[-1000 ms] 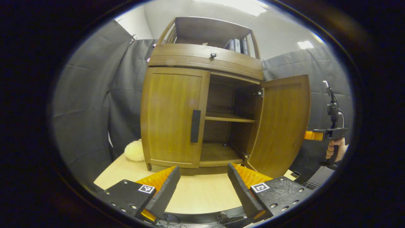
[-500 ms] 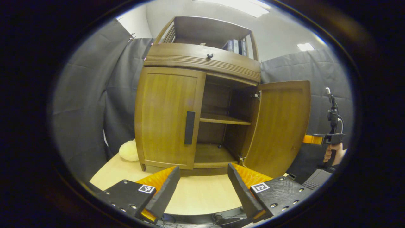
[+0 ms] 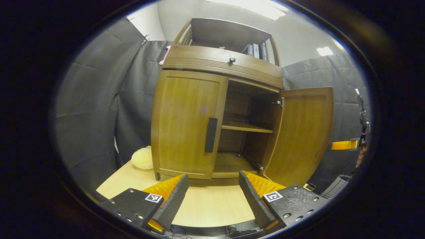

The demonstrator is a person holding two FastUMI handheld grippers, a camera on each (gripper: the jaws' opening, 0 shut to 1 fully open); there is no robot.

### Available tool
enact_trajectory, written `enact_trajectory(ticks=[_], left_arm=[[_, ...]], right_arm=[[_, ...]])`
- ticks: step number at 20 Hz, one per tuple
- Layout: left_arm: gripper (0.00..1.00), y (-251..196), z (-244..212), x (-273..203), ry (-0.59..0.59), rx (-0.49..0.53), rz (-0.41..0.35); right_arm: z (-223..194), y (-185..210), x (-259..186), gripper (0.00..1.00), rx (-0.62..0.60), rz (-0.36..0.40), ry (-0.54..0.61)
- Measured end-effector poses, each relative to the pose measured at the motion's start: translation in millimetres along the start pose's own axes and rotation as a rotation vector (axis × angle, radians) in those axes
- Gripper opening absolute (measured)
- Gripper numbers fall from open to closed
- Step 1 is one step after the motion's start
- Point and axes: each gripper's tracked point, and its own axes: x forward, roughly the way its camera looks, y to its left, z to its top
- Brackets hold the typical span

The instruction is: Open the right door of the double-door shoe cabinet with the right hand, and open the left door with the left hand.

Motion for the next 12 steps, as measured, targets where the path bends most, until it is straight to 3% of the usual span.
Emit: enact_trajectory(ticks=[6,9,10,12], left_arm=[[0.95,6,15,10,-0.031,0.143,0.076],[0.95,6,13,21,-0.022,0.139,0.064],[0.95,7,14,30,-0.012,0.137,0.072],[0.94,9,27,56,-0.009,0.125,0.103]], right_arm=[[20,71,2,0.02,-0.064,0.121,-0.034],[20,100,21,0.0,-0.043,0.157,-0.042],[22,107,28,0.07,-0.015,0.155,-0.056],[23,125,40,0.03,-0.011,0.184,-0.068]])
